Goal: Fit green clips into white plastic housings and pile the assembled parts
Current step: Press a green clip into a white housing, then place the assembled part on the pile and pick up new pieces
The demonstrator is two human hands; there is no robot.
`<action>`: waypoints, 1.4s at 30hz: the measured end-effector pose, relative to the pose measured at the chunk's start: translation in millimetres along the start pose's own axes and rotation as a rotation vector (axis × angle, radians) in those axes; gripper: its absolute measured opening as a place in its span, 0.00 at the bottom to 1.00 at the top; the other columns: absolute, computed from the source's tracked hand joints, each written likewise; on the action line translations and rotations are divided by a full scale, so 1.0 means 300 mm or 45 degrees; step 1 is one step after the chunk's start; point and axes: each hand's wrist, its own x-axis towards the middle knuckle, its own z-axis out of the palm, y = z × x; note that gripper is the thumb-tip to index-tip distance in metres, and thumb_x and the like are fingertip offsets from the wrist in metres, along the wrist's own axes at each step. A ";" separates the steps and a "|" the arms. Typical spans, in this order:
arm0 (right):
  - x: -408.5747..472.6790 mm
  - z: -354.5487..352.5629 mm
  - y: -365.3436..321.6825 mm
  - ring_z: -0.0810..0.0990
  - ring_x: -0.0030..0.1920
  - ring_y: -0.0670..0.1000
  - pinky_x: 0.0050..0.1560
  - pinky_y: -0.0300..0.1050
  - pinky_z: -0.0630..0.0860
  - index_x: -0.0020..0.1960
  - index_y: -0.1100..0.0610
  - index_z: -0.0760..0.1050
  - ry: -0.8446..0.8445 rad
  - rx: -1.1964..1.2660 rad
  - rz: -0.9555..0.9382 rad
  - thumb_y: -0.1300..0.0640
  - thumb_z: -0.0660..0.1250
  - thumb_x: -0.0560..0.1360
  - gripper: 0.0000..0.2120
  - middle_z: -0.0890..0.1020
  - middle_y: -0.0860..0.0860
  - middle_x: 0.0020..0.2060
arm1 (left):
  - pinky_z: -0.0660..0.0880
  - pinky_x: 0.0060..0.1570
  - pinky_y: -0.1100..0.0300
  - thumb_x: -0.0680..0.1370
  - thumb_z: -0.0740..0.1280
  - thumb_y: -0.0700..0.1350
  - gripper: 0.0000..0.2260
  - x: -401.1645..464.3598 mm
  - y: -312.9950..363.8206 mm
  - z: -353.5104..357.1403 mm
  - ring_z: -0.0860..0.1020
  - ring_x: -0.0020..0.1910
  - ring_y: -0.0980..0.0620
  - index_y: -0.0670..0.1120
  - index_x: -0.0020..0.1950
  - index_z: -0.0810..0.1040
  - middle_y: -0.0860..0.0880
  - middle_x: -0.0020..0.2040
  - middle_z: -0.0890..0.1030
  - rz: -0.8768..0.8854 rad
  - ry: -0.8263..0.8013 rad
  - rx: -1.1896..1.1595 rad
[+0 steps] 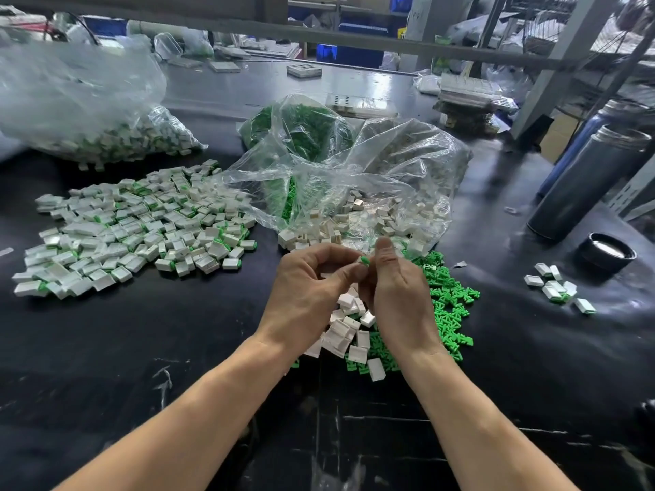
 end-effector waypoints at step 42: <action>0.044 -0.152 0.017 0.81 0.41 0.48 0.43 0.45 0.76 0.46 0.51 0.83 0.137 -0.541 0.000 0.50 0.70 0.81 0.07 0.83 0.45 0.37 | 0.70 0.59 0.46 0.78 0.72 0.48 0.08 0.117 -0.045 -0.337 0.78 0.55 0.39 0.47 0.53 0.86 0.42 0.52 0.82 -0.064 0.557 1.736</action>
